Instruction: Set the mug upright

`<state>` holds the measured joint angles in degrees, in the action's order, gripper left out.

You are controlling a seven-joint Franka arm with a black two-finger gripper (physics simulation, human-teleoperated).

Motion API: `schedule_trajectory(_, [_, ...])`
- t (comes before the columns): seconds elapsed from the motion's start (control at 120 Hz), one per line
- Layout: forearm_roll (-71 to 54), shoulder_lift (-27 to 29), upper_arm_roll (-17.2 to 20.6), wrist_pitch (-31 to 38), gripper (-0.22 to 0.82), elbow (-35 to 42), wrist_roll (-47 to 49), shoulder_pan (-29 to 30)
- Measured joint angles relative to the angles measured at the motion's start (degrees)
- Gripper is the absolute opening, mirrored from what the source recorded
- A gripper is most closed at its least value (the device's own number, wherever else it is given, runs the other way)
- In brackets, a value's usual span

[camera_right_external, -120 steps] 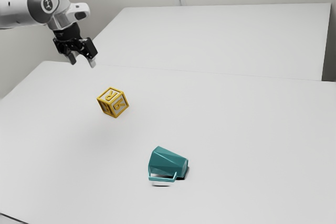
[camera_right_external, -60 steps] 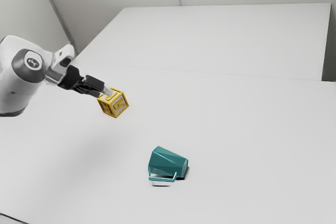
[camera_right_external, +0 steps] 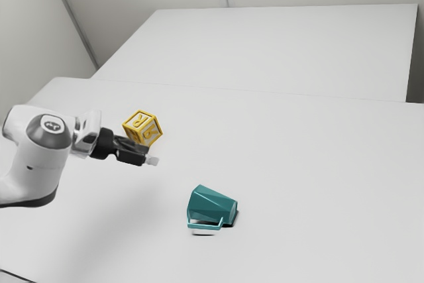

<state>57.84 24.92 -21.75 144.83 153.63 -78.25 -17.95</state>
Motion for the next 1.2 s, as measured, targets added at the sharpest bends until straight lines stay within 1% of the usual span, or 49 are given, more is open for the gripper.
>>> schedule_trajectory(0.192, [6.2,0.01,0.9,1.93,0.58,4.52,-7.75,0.11])
schedule_trajectory(0.342, [10.05,-0.1,0.97,2.56,0.58,6.56,-12.32,2.92])
schedule_trajectory(0.425, [10.85,-0.15,1.22,2.64,0.58,6.91,-14.43,3.16])
schedule_trajectory(0.667, [13.92,-1.85,5.94,3.02,0.58,7.04,-19.14,2.43])
schedule_trajectory(0.767, [16.26,-3.38,7.1,3.36,0.58,7.01,-20.6,1.66])
schedule_trajectory(1.067, [22.53,-7.44,7.7,6.13,0.57,6.21,-23.8,-3.56])
schedule_trajectory(1.2, [28.19,-9.04,9.05,6.9,0.56,5.78,-25.67,-4.75])
